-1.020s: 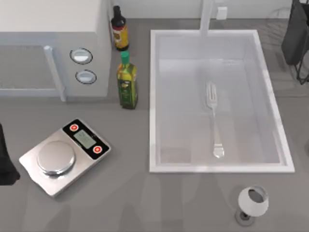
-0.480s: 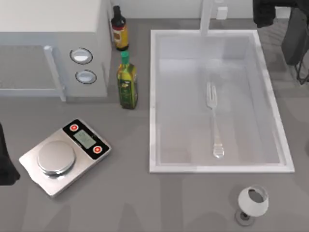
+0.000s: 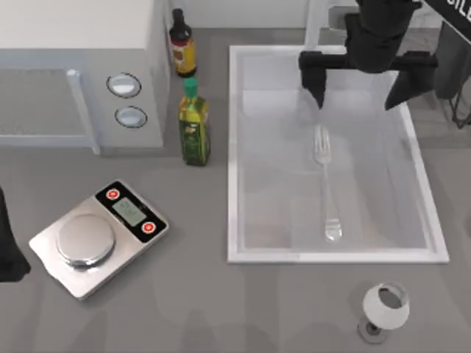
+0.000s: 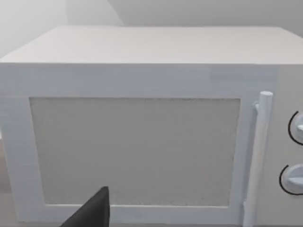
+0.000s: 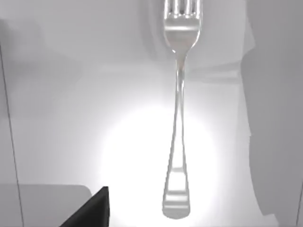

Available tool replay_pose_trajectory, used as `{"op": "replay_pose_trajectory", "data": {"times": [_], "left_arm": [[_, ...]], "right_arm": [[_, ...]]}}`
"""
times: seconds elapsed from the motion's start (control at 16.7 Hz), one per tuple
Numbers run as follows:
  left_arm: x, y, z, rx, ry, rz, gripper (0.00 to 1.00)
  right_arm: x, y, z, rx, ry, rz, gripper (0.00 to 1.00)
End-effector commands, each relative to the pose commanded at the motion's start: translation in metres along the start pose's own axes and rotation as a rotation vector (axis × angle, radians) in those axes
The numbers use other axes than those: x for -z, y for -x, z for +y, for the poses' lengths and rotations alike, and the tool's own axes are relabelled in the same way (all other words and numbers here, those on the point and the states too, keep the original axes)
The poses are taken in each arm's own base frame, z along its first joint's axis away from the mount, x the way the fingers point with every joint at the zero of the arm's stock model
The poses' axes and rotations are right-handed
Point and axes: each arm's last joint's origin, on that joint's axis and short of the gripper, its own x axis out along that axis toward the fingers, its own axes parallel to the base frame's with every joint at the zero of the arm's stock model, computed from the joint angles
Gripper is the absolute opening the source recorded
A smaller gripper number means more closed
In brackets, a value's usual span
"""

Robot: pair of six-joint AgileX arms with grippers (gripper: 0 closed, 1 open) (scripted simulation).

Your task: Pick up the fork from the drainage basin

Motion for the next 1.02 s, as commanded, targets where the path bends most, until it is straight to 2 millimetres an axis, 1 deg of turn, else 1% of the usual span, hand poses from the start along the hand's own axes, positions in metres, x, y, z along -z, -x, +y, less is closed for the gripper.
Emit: {"op": "replay_pose_trajectory", "data": {"times": [0.12, 0.24, 0.3, 0.66, 0.72, 0.84, 1.02], "left_arm": [[0.000, 0.000, 0.000, 0.000, 0.000, 0.000, 1.00], [0.000, 0.000, 0.000, 0.000, 0.000, 0.000, 1.00], [0.000, 0.000, 0.000, 0.000, 0.000, 0.000, 1.00], [0.000, 0.000, 0.000, 0.000, 0.000, 0.000, 1.00], [0.000, 0.000, 0.000, 0.000, 0.000, 0.000, 1.00], [0.000, 0.000, 0.000, 0.000, 0.000, 0.000, 1.00], [0.000, 0.000, 0.000, 0.000, 0.000, 0.000, 1.00]], "right_arm": [[-0.003, -0.022, 0.009, 0.016, -0.004, 0.053, 1.00], [-0.004, -0.036, 0.014, 0.027, -0.006, 0.085, 1.00], [-0.004, -0.039, 0.015, 0.029, -0.007, 0.092, 1.00], [-0.005, -0.041, 0.012, 0.031, -0.011, 0.095, 1.00], [-0.005, -0.046, 0.012, 0.031, -0.011, 0.097, 1.00], [-0.006, -0.063, 0.013, 0.033, -0.011, 0.100, 1.00], [-0.006, -0.104, 0.014, 0.029, -0.009, 0.092, 1.00]]}}
